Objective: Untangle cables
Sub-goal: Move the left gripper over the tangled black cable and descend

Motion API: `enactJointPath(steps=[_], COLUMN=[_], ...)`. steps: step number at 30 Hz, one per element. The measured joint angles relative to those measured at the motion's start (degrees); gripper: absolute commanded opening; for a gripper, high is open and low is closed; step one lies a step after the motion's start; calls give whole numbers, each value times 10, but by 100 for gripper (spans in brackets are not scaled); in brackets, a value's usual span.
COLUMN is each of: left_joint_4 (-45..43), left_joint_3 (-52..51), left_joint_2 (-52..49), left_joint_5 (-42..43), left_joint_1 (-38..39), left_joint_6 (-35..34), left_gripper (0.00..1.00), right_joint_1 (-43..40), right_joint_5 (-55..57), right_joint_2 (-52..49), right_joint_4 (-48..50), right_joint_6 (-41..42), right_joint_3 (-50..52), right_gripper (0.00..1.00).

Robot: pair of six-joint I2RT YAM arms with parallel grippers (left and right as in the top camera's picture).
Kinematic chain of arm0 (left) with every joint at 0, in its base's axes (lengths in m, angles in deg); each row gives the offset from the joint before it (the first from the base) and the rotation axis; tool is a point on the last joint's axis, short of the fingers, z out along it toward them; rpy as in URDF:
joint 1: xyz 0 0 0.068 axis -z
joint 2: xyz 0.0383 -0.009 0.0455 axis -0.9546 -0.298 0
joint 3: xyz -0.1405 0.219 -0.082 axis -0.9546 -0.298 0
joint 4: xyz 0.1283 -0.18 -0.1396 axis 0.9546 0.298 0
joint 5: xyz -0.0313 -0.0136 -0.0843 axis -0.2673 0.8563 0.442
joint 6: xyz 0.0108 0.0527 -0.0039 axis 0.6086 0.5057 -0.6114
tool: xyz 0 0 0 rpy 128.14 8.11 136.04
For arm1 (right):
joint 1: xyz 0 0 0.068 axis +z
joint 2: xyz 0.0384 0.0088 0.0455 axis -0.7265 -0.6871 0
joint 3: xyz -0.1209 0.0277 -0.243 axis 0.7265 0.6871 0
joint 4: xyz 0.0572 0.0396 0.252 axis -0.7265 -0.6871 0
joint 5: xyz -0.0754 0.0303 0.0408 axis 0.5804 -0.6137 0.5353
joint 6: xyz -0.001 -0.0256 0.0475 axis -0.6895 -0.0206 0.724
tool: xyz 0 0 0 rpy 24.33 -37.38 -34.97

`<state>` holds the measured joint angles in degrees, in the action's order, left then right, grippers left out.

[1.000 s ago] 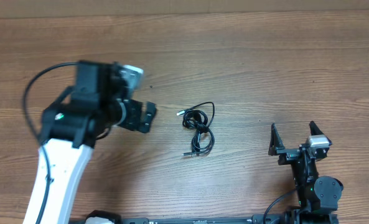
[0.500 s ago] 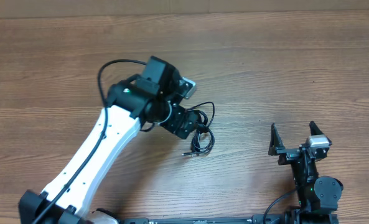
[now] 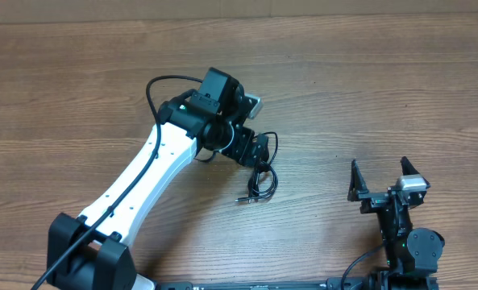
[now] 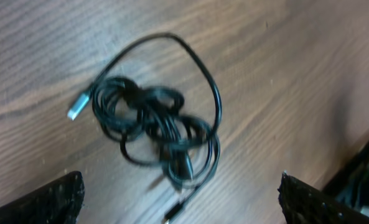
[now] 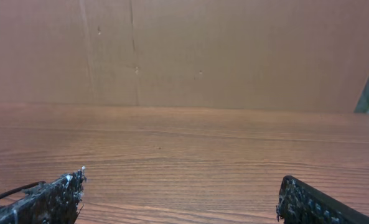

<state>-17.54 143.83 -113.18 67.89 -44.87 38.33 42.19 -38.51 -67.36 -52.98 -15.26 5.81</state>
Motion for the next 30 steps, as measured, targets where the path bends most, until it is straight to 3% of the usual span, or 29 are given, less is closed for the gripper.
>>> enactJointPath(steps=[9,30], left_joint_4=[-15,-33], left_joint_3=[0,0], left_joint_2=[-33,-42], left_joint_5=[-52,-179], left_joint_1=[3,78], left_joint_6=[-129,-212], left_gripper=[100,100], right_joint_1=[0,0], right_joint_5=[0,0], right_joint_2=[0,0], right_joint_4=[0,0], right_joint_6=[0,0], right_joint_3=[0,0], right_gripper=[100,100])
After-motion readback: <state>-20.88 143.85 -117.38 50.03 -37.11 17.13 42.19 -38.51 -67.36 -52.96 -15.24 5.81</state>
